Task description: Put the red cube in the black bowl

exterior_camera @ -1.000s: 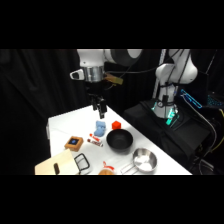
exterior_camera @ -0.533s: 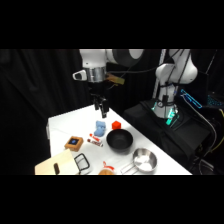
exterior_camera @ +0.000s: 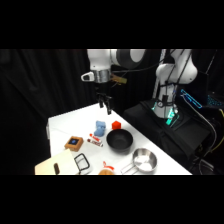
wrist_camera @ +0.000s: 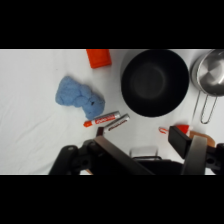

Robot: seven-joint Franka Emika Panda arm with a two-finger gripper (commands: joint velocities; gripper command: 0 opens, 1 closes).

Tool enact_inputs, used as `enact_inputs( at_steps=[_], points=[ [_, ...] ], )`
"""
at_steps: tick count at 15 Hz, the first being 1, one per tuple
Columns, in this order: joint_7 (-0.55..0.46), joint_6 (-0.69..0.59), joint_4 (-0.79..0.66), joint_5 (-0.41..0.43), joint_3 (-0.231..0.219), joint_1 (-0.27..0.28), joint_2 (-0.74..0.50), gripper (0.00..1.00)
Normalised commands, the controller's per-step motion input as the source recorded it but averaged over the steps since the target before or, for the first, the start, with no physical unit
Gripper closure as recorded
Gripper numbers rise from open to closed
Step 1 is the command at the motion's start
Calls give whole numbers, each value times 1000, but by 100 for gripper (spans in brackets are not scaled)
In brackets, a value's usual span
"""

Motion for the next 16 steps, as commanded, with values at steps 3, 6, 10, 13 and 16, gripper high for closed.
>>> enact_inputs(
  at_steps=[3,6,10,13,16],
  points=[
    [-379,191,-283,24,-71,-106,-231,0],
    [-326,187,-305,11,-67,-98,-266,0],
    [-294,219,-347,19,-56,-75,-279,0],
    [-257,245,-364,15,-53,-61,-271,0],
    [-268,360,-367,35,-52,-52,-219,0]
  ],
)
